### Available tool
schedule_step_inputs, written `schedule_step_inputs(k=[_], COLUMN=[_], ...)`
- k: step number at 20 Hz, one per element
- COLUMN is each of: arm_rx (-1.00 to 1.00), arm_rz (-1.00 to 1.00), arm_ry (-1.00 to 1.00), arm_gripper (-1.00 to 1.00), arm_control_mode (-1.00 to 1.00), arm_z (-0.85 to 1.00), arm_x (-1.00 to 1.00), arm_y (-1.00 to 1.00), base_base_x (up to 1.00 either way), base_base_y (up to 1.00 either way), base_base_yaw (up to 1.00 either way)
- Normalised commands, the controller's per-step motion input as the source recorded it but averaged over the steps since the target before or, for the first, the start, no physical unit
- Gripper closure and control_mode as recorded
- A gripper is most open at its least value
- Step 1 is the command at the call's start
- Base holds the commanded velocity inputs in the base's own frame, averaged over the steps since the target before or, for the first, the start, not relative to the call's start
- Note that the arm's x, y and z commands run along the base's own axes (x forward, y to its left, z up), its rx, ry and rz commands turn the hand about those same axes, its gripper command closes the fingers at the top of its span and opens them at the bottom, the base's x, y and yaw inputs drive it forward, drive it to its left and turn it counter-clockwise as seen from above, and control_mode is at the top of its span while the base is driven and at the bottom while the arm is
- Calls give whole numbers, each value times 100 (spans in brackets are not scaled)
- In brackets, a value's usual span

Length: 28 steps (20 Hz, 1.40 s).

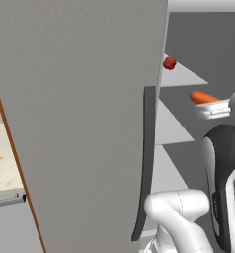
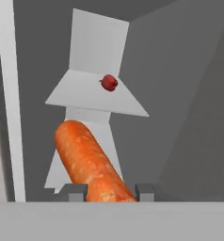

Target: Take the carrot, peach, and bell pepper from the freezer and place them in the bowl on the counter.

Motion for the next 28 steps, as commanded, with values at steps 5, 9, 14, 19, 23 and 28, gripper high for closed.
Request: schedule_step_inputs(k=[5, 9, 14, 19, 23, 28], arm_rx=[7, 1, 1, 10, 13, 5], arm_rz=[0, 0, 0, 0, 0, 0], arm_ry=[13, 10, 5, 14, 13, 0], arm_gripper=[100, 100, 100, 100, 100, 100], arm_control_mode=[-100, -100, -100, -100, -100, -100], arm_z=[13, 0, 0, 0, -10, -26], arm_x=[-48, -51, -23, -7, 0, 0], arm_y=[9, 44, 34, 1, 0, 0], base_base_x=[0, 0, 0, 0, 0, 0], base_base_y=[0, 0, 0, 0, 0, 0], base_base_yaw=[0, 0, 0, 0, 0, 0])
